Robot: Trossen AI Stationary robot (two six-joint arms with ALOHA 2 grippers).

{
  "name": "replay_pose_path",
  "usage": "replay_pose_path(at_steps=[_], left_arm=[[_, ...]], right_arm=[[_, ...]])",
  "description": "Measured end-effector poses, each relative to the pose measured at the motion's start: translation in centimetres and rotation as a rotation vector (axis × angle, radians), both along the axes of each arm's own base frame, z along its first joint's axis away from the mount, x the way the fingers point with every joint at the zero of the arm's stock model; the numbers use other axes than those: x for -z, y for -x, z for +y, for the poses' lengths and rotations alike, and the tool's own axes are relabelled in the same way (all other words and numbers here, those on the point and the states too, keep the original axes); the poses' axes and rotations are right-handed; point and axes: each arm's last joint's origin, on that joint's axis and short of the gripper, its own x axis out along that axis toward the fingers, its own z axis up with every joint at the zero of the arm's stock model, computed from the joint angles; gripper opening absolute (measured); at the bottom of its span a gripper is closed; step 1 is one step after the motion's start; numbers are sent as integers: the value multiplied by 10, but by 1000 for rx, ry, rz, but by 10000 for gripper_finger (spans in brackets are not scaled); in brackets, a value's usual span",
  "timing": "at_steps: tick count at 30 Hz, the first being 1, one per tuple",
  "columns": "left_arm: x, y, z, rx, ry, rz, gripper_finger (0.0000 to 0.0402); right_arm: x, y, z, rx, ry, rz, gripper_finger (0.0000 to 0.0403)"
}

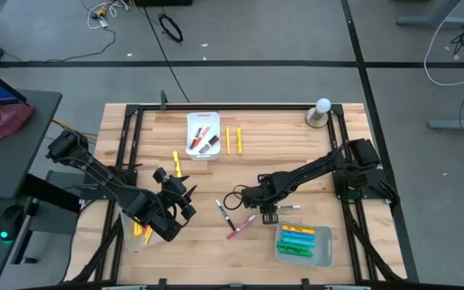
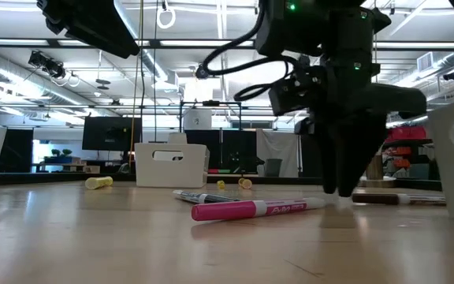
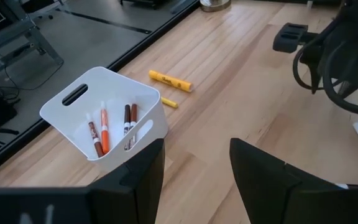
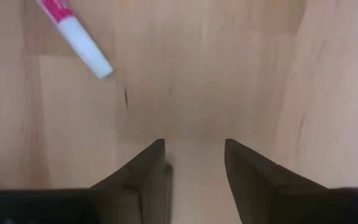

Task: Pick & Place Markers
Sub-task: Put the brown marker pen into the white bin

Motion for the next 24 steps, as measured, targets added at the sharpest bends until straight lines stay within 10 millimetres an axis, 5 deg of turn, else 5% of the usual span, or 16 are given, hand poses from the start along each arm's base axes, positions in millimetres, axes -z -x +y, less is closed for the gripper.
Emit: replay_pose_path(at_steps=[13,18,24], left_arm=[[0,0,0,3,5,5,188],[0,0,0,3,5,5,188],[0,0,-1,4,6,4,188]], right_arm=[[-2,2,-4,16,-18,34,162],[-27,-6,-10,91,-24,64,182],[-51,16,-11,161,24,267,148]])
